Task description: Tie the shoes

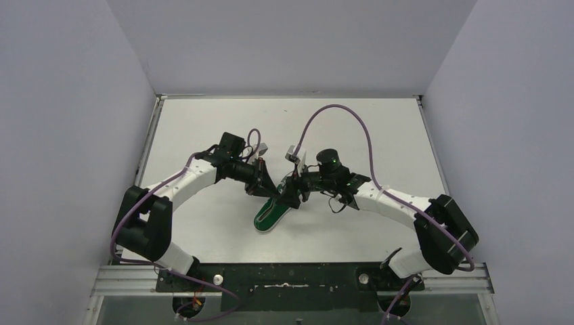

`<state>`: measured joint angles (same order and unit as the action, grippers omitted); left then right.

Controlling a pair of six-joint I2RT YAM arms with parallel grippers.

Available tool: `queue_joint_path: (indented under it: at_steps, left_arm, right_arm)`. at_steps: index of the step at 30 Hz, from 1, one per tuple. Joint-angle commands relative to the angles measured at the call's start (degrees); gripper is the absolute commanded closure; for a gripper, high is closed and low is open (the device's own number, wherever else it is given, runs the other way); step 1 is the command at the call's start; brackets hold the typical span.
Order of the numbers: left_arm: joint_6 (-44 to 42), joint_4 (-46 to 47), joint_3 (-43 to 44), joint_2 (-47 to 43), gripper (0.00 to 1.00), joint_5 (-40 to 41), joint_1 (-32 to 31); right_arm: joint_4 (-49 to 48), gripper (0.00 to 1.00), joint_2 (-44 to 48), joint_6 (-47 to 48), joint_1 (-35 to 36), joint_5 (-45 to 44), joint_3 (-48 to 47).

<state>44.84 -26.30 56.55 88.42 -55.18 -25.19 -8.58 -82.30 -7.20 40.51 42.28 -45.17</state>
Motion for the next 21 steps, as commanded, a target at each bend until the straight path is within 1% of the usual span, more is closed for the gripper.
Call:
queue_joint_path:
  at_steps: [1, 7, 9, 13, 15, 16, 18, 19, 21]
  left_arm:
    - [-0.3, 1.7, 1.8, -0.3, 1.00, -2.8, 0.0]
    - [0.0, 2.3, 2.0, -0.1, 1.00, -2.4, 0.0]
    - [0.1, 2.6, 2.2, -0.1, 1.00, -2.4, 0.0]
    - [0.3, 3.3, 2.3, -0.2, 1.00, -2.4, 0.1]
    - [0.2, 3.7, 2.3, 0.0, 1.00, -2.2, 0.2]
    - [-0.6, 3.0, 2.4, 0.0, 0.94, -1.6, 0.3]
    - [-2.8, 0.4, 2.8, -0.5, 0.77, 0.7, 1.0]
    - [-3.5, -1.0, 2.8, -0.8, 0.65, 2.3, 1.4]
    - [-5.0, -3.2, 2.9, -1.4, 0.36, 5.6, 2.1]
  right_arm:
    - [-6.1, 0.44, -1.8, -0.5, 0.4, 0.9, -3.0]
    - [-6.2, 0.84, -1.3, -0.9, 0.4, 0.7, -1.2]
    - [-4.8, 1.00, -0.8, -0.9, 0.4, 0.0, -1.0]
    - [-3.2, 1.00, 1.2, -2.1, 0.2, -3.0, 0.8]
    - [-2.4, 1.00, 1.4, -3.7, -0.2, -2.9, 1.2]
    - [-1.5, 1.00, 1.4, -4.8, -0.5, -3.5, 1.3]
    - [0.5, 1.00, 1.9, -6.3, -0.8, -4.4, 1.7]
    - [1.6, 1.00, 2.4, -7.1, -0.9, -5.3, 2.0]
    - [1.8, 1.00, 3.6, -8.3, -1.0, -5.7, 3.2]
